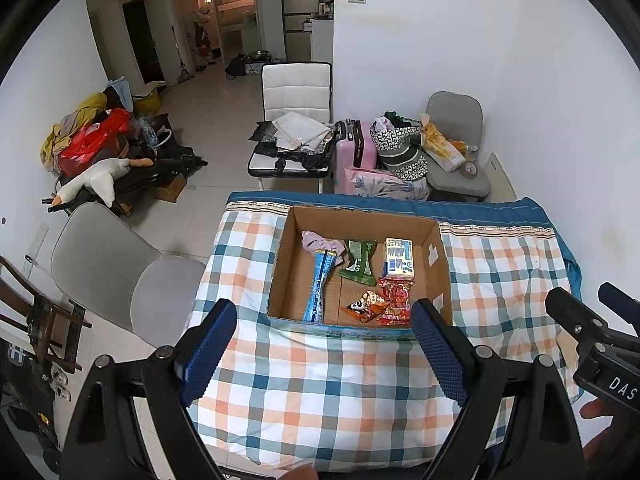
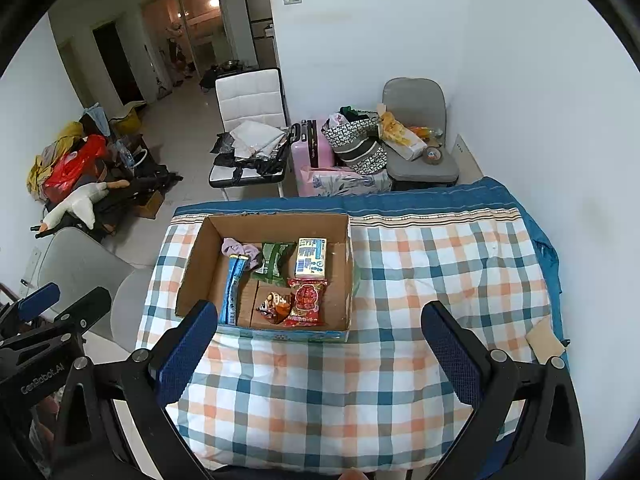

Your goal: Organize soft objects

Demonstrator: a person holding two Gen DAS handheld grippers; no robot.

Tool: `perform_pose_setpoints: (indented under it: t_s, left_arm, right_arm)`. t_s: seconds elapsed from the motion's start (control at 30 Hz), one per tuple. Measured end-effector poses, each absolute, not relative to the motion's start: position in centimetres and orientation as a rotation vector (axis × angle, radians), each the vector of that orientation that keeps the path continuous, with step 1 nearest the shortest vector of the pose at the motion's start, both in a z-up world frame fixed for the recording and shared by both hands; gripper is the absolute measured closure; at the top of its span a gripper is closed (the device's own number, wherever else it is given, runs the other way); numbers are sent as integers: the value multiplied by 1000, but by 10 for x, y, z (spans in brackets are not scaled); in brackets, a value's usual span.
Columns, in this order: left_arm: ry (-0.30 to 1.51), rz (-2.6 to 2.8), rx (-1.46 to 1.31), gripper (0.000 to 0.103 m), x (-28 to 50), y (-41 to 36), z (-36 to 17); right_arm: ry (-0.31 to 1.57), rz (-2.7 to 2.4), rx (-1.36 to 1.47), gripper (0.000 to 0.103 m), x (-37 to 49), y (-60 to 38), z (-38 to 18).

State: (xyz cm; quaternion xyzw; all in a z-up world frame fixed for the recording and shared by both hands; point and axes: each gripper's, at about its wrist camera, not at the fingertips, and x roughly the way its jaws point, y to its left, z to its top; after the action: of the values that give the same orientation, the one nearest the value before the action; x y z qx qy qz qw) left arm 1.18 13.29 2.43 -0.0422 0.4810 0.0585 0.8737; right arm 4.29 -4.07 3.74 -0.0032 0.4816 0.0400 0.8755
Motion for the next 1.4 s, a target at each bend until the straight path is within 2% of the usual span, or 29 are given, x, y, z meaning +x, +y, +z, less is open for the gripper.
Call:
perform_pose_setpoints:
  t_s: [1.4]
  left_arm:
    - [1008, 149, -112, 14, 13, 140, 23]
  right_arm:
    - [999, 66, -12, 0, 45, -49, 38]
